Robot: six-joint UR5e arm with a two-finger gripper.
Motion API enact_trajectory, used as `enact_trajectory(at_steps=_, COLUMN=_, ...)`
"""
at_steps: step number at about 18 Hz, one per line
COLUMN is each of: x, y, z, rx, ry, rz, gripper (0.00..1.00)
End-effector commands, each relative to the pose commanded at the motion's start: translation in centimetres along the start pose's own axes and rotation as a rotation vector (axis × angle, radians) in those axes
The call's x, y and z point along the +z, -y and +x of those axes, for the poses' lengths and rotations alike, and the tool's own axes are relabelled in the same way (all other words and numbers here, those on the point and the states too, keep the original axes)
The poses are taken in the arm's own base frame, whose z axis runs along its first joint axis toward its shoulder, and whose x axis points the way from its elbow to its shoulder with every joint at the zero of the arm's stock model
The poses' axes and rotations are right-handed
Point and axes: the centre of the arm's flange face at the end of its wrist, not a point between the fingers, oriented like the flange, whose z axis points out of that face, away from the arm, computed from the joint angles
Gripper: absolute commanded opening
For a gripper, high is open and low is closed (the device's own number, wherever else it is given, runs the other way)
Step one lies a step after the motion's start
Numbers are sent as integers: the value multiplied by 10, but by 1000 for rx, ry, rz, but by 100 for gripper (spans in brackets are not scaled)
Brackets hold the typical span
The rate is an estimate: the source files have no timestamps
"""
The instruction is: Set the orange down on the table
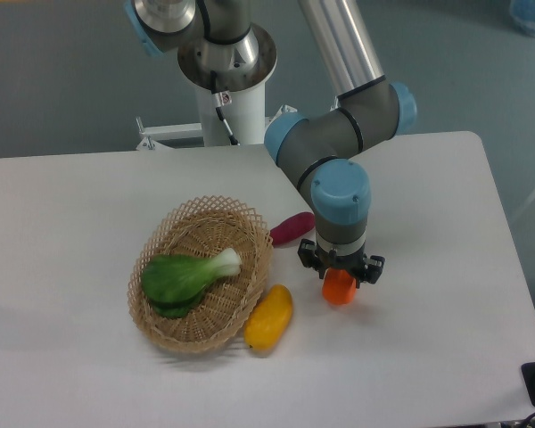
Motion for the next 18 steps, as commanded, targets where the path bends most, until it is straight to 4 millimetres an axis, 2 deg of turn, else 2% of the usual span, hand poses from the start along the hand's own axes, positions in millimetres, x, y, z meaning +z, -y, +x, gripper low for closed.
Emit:
enact_trajectory(at_steps=2, x=-9, y=2, z=-3, rx=0, ry=11, rz=13, gripper=88)
enact_trajectory(at_steps=7, x=-41, y=-6, z=-13, rx=-20, ry=30, rz=52, gripper=89)
enact_trajectory(at_steps=12, x=-84, y=-10, z=-47, rx=-61, ry=-5, rz=109, gripper=90)
enact_trajectory(at_steps=16, x=-99, y=-18, z=-64, rx=-16, ry=-54, rz=93, gripper=91)
enact_trajectory(at_steps=18, x=-105, y=-20, z=-65, rx=9, ry=-63, rz=90, gripper=91)
